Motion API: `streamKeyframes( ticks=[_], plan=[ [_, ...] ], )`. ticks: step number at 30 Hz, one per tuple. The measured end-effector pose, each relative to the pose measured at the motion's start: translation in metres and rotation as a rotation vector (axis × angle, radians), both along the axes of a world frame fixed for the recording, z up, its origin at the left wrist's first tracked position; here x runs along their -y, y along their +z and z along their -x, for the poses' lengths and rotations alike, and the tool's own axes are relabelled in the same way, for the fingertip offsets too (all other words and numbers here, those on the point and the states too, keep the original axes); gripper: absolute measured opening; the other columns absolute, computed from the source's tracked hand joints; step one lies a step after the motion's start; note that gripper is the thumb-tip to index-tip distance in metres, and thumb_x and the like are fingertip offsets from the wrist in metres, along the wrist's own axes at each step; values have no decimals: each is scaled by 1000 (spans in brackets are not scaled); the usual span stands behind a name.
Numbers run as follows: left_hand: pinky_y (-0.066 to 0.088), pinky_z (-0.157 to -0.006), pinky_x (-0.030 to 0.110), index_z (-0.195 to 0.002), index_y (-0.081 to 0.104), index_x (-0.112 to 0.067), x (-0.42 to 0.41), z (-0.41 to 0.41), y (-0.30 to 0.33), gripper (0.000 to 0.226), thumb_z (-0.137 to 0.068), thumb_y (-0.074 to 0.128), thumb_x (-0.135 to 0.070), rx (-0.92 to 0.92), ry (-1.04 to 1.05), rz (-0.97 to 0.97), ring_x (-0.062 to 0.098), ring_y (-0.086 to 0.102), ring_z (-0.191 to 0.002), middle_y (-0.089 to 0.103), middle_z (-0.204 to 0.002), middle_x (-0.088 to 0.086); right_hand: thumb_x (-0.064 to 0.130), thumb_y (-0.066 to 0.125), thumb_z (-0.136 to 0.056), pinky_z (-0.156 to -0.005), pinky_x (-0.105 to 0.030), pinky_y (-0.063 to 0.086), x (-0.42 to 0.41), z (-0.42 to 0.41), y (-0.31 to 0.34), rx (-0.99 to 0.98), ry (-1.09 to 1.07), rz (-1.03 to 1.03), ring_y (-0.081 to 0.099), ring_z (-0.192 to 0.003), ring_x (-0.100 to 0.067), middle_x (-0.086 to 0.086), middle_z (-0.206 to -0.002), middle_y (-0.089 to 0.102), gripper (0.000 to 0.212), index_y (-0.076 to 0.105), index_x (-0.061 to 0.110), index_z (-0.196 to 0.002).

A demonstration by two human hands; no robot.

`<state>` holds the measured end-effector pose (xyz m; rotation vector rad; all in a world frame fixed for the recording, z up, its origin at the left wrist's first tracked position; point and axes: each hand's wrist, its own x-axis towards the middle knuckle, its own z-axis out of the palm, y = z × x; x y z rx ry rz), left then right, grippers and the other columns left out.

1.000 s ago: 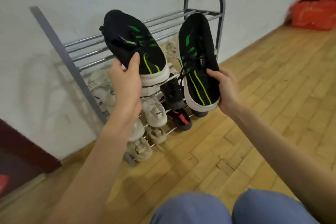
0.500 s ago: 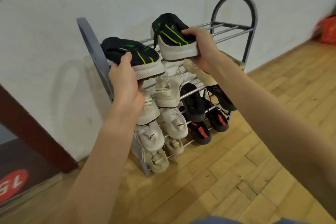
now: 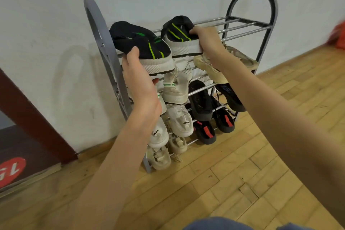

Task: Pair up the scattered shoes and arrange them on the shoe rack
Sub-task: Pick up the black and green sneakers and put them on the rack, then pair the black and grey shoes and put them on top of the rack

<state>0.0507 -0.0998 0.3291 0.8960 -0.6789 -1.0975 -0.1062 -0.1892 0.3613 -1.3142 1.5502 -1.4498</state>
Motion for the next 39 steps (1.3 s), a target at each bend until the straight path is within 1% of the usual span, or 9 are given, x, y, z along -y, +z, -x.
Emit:
streamKeyframes(
  ticks=[4, 9, 13, 17, 21, 24, 26, 29, 39],
  plan=[
    [50, -83, 34, -130, 51, -19, -5, 3, -9, 47, -90, 43, -42, 4, 58, 47, 28, 57, -115, 57, -130, 10, 49, 50, -66, -91, -50, 45, -2, -3, -5, 24, -6, 19, 57, -96, -31, -4, -79, 60, 34, 60, 18, -74],
    [48, -63, 22, -129, 46, -9, -14, 5, -22, 48, -90, 43, -37, -16, 125, 84, 20, 59, -95, 57, -112, 10, 43, 40, -89, -103, -46, 36, -17, -8, -13, 13, -74, 80, 48, -117, -34, -2, -79, 57, 36, 53, 16, -68],
    [48, -60, 20, -128, 46, -2, -18, 6, -29, 53, -86, 42, -34, -35, 140, 98, 20, 57, -88, 56, -106, 12, 26, 38, -100, -88, -41, 43, -27, 0, -27, 65, -100, 221, 54, -97, -33, -33, -114, 57, 48, 56, -18, -105],
    [43, -59, 23, -103, 53, -9, -34, 15, -39, 18, -95, 40, -18, 103, 109, 89, 15, 56, -74, 55, -90, 5, 28, 38, -99, -84, -40, 45, -48, 18, -59, -35, -98, 250, 50, -90, -22, -29, -109, 56, 41, 57, -8, -106],
    [45, -59, 23, -88, 56, -14, -36, 28, -69, 15, -90, 48, -2, 467, -195, 74, 11, 55, -64, 59, -75, 2, 24, 38, -102, -88, -14, 41, -88, 61, -110, -267, -113, 197, 46, -105, -16, -2, -109, 48, 25, 57, 10, -112],
    [48, -63, 28, -99, 56, -11, -29, 50, -88, 12, -90, 51, -4, 696, -446, -18, 12, 59, -65, 62, -80, 4, 22, 38, -103, -74, -18, 41, -127, 109, -156, -372, -146, 33, 49, -86, -11, -4, -107, 47, 29, 58, 4, -116],
    [48, -62, 26, -96, 55, -13, -27, 77, -101, 11, -90, 51, -5, 812, -559, -61, 12, 60, -65, 65, -82, 4, 28, 36, -104, -78, -13, 34, -158, 144, -193, -380, -206, -104, 50, -98, -10, -3, -114, 46, 33, 57, 9, -120],
    [51, -59, 29, -88, 55, -16, -31, 133, -122, 13, -88, 51, -4, 874, -693, -96, 15, 61, -63, 66, -79, 4, 27, 32, -105, -91, -23, 29, -214, 199, -246, -394, -294, -270, 42, -121, -23, -3, -112, 49, 39, 58, 1, -117],
    [50, -62, 28, -95, 58, -14, -103, 345, -189, 15, -87, 49, -5, 1147, -1329, 120, 16, 63, -70, 68, -85, 5, 26, 38, -103, -99, -40, 37, -411, 351, -357, -287, -670, -741, 43, -125, -34, -21, -126, 56, 39, 53, -3, -124]
  ],
)
